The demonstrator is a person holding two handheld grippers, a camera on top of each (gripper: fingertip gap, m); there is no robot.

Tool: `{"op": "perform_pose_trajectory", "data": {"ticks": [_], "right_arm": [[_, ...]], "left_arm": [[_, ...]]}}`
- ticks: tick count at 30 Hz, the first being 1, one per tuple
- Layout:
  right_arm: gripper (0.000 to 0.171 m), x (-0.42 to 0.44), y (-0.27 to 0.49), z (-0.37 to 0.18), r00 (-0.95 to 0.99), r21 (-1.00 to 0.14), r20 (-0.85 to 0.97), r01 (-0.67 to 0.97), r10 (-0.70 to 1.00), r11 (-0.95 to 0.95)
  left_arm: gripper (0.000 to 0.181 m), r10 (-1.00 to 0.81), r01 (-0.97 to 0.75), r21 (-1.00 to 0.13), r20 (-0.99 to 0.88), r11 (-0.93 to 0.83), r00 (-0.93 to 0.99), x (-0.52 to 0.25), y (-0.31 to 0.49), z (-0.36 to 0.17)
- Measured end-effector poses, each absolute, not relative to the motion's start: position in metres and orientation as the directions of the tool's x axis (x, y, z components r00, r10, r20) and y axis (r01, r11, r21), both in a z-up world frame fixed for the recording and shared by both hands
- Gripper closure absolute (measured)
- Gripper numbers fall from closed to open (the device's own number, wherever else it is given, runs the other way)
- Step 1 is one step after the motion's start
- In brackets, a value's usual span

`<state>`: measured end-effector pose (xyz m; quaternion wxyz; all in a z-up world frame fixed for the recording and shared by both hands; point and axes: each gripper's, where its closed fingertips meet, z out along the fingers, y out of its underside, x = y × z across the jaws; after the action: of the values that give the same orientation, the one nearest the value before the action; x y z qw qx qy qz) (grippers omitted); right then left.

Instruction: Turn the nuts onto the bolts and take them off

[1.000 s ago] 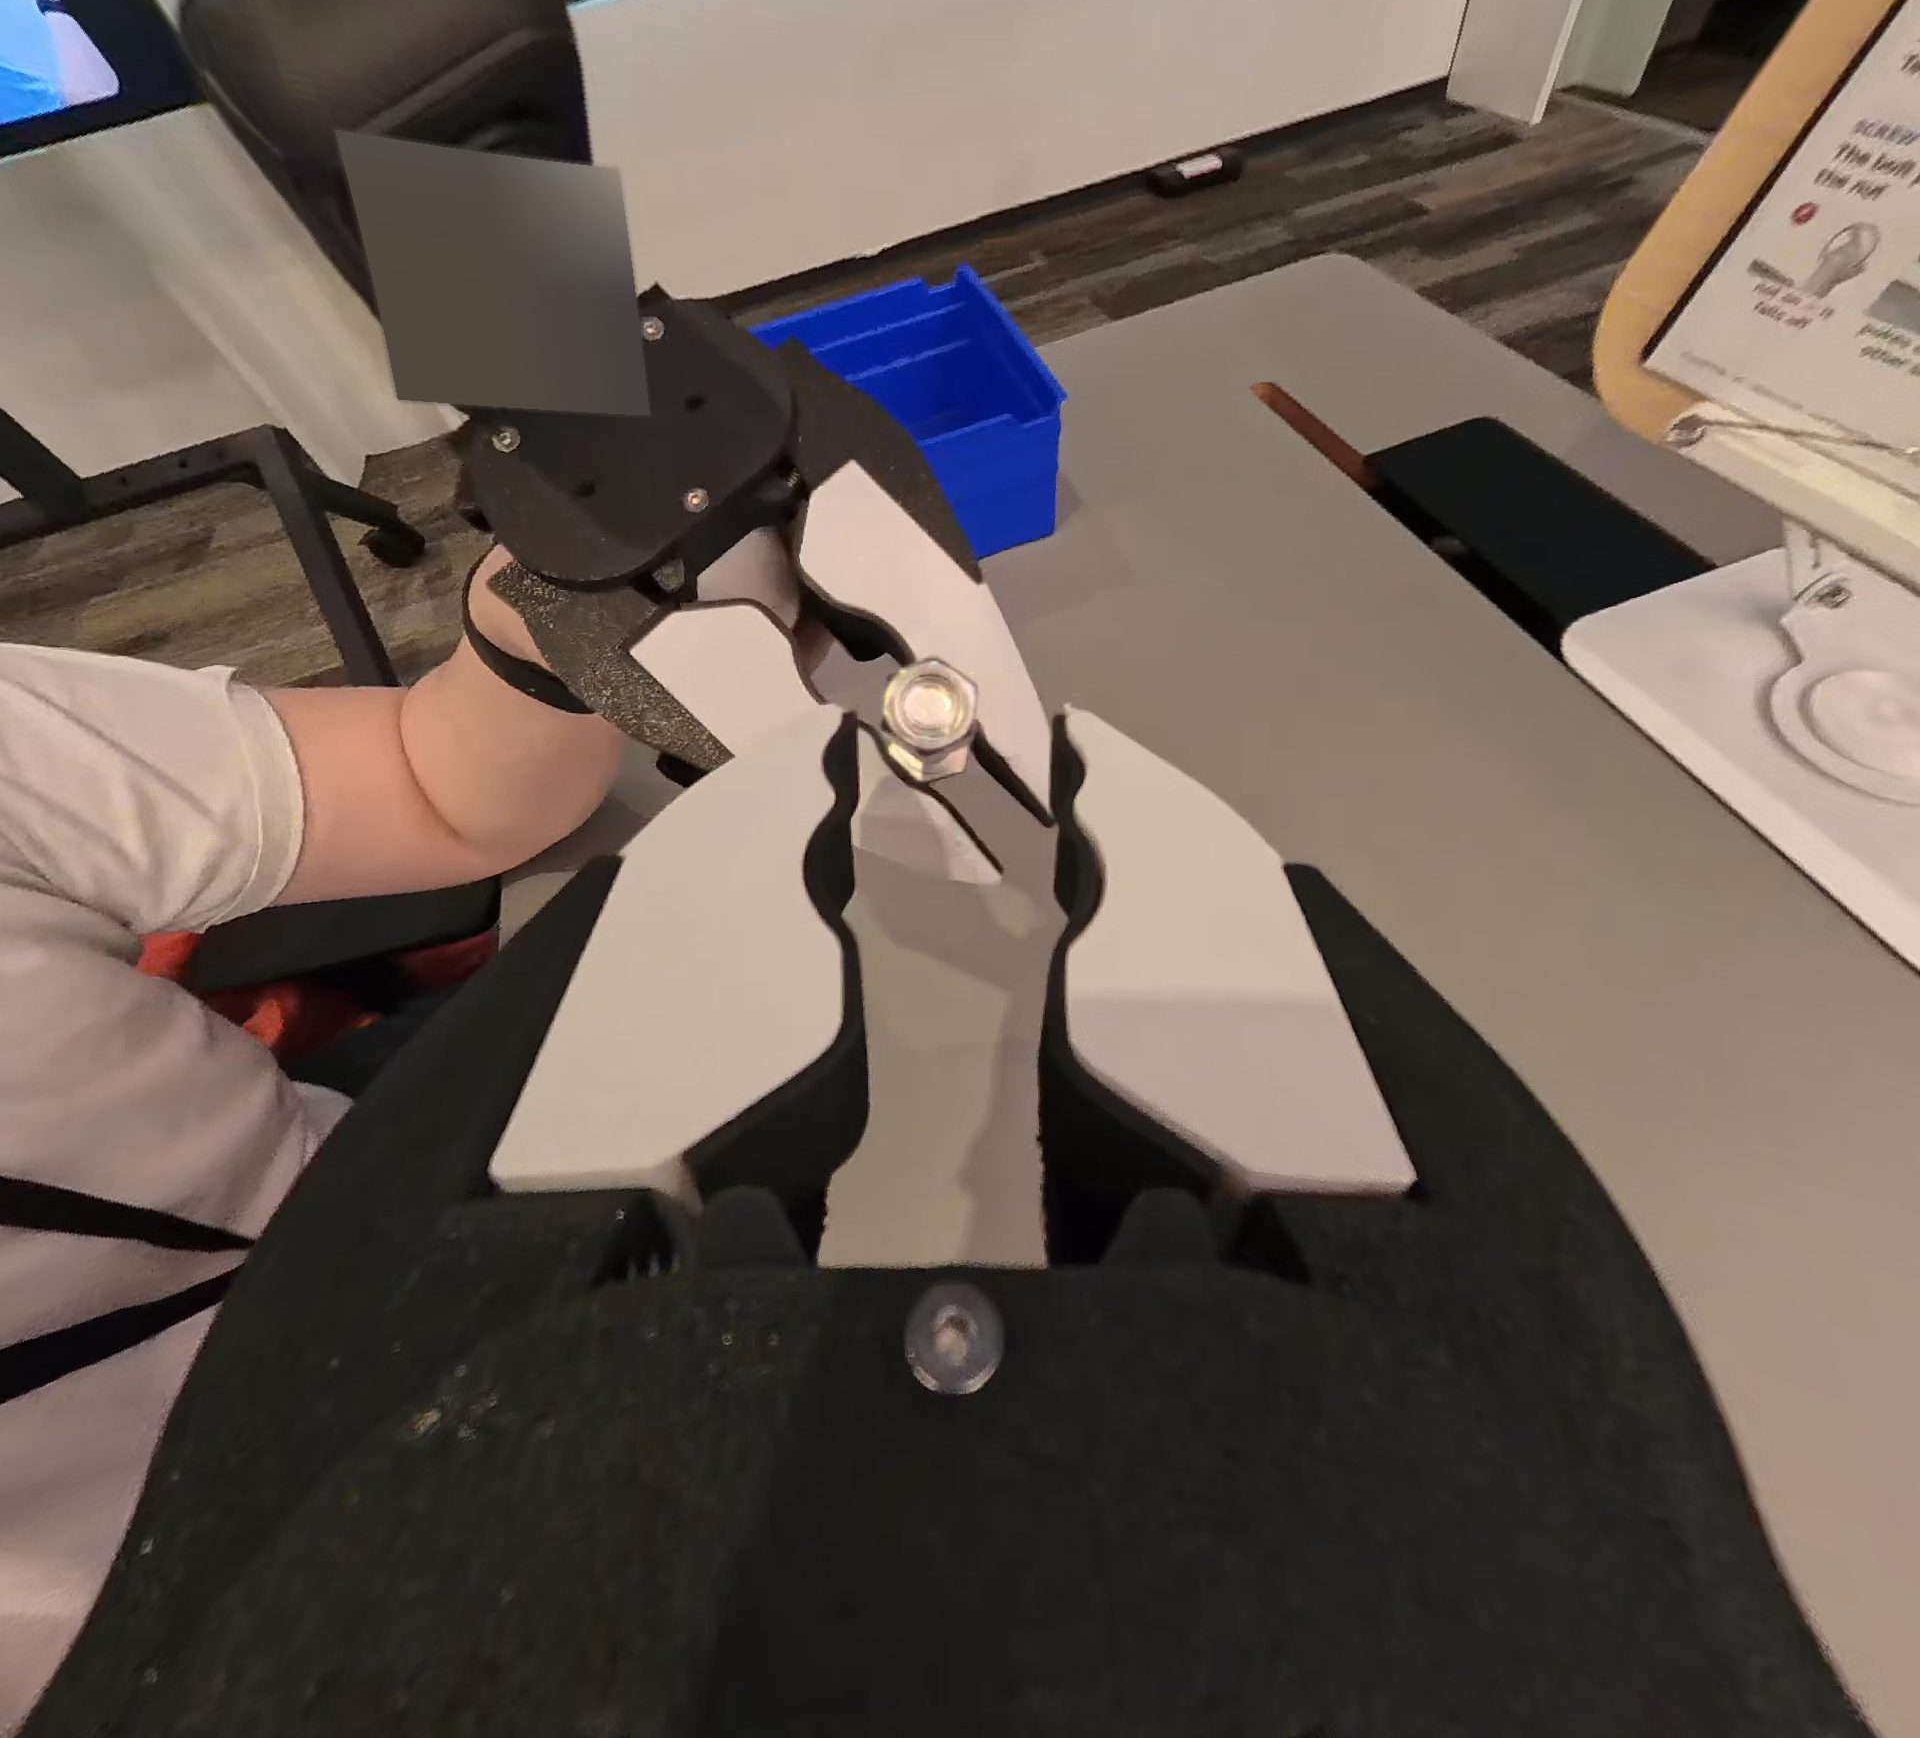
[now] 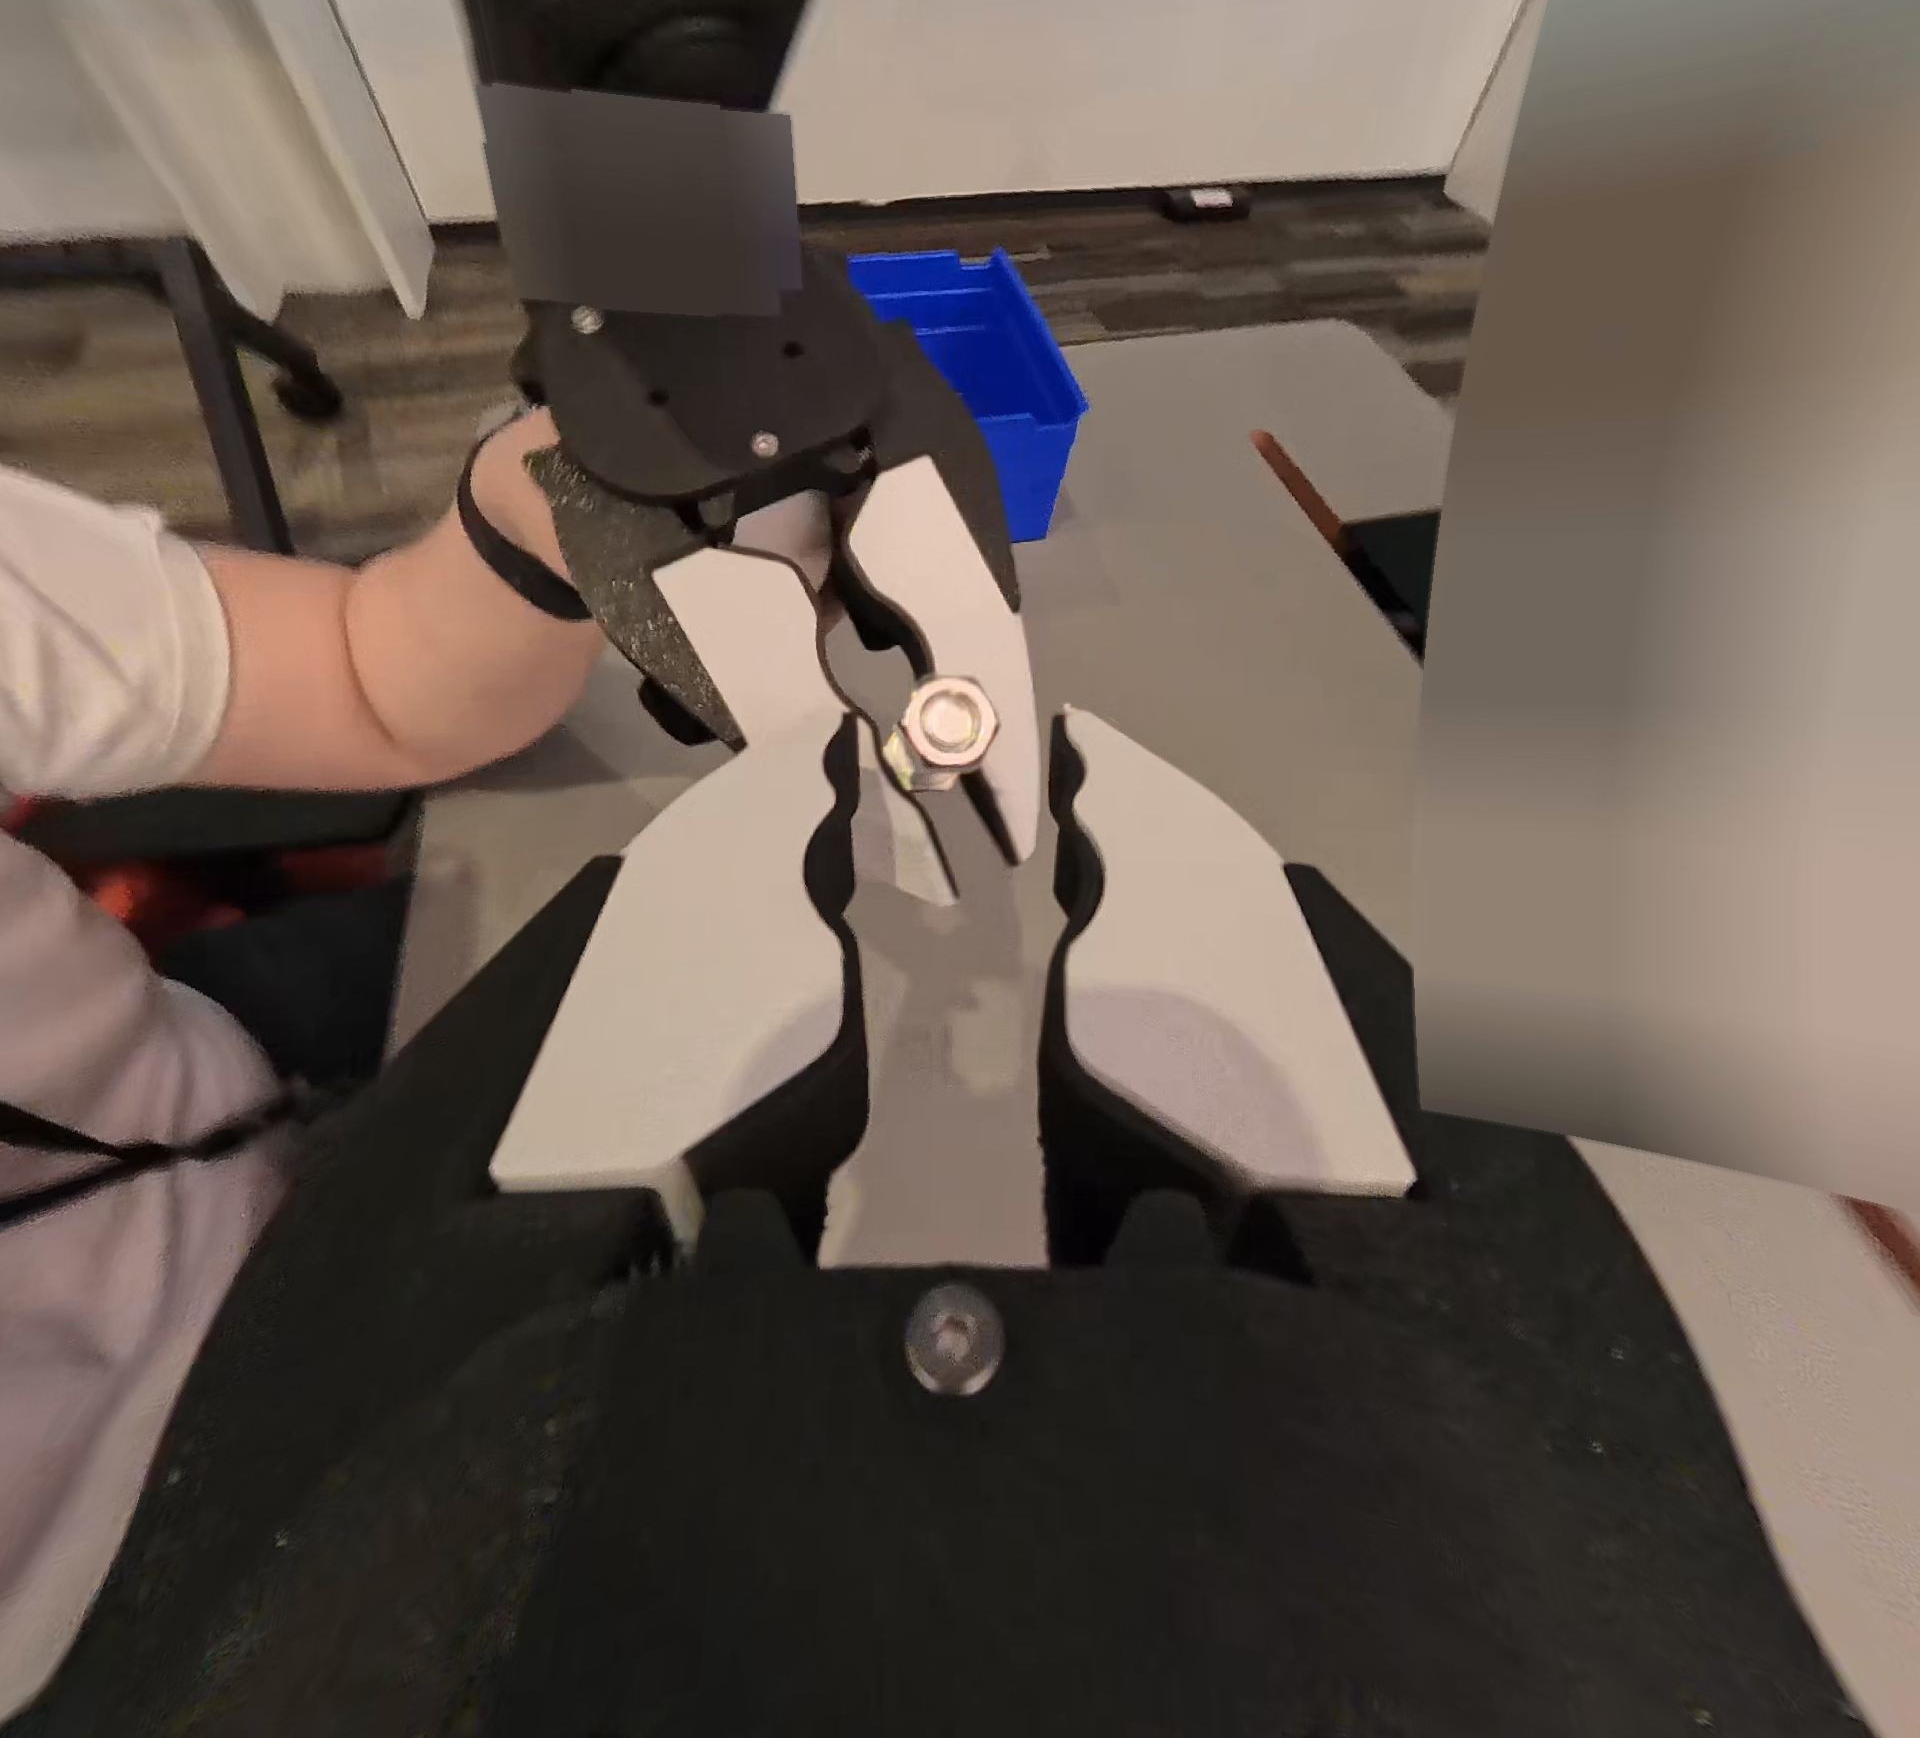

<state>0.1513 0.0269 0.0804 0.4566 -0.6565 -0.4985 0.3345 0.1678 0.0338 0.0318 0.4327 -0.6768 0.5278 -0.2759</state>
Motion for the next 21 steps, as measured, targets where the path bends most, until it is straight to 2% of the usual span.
{"op": "perform_pose_trajectory", "data": {"ticks": [3, 5, 6, 9, 16, 21], "right_arm": [[0.141, 0.148, 0.026, 0.077, 0.286, -0.929, -0.089, 0.321, 0.954, -0.182], [0.152, 0.147, 0.028, 0.075, 0.295, -0.926, -0.077, 0.334, 0.952, -0.178], [0.152, 0.147, 0.028, 0.074, 0.292, -0.926, -0.06, 0.342, 0.954, -0.163], [0.152, 0.145, 0.021, 0.076, 0.242, -0.926, 0.008, 0.368, 0.97, -0.084], [0.152, 0.147, -0.013, 0.068, -0.112, -0.853, 0.328, 0.391, 0.938, 0.345], [0.152, 0.149, -0.003, 0.067, -0.059, -0.843, 0.346, 0.417, 0.936, 0.338]], "left_arm": [[0.167, -0.948, -0.481, -0.875, -0.097, -0.064, 0.302, 0.167, 0.036, 0.031], [0.167, -0.948, -0.486, -0.872, -0.102, -0.061, 0.303, 0.168, 0.035, 0.031], [0.167, -0.947, -0.488, -0.871, -0.105, -0.059, 0.302, 0.167, 0.035, 0.031], [0.167, -0.964, -0.481, -0.875, -0.071, -0.062, 0.255, 0.168, 0.027, 0.032], [0.167, -0.989, -0.522, -0.845, 0.147, -0.116, -0.017, 0.171, -0.024, 0.024], [0.167, -0.992, -0.509, -0.852, 0.114, -0.124, 0.05, 0.175, -0.011, 0.023]]}}
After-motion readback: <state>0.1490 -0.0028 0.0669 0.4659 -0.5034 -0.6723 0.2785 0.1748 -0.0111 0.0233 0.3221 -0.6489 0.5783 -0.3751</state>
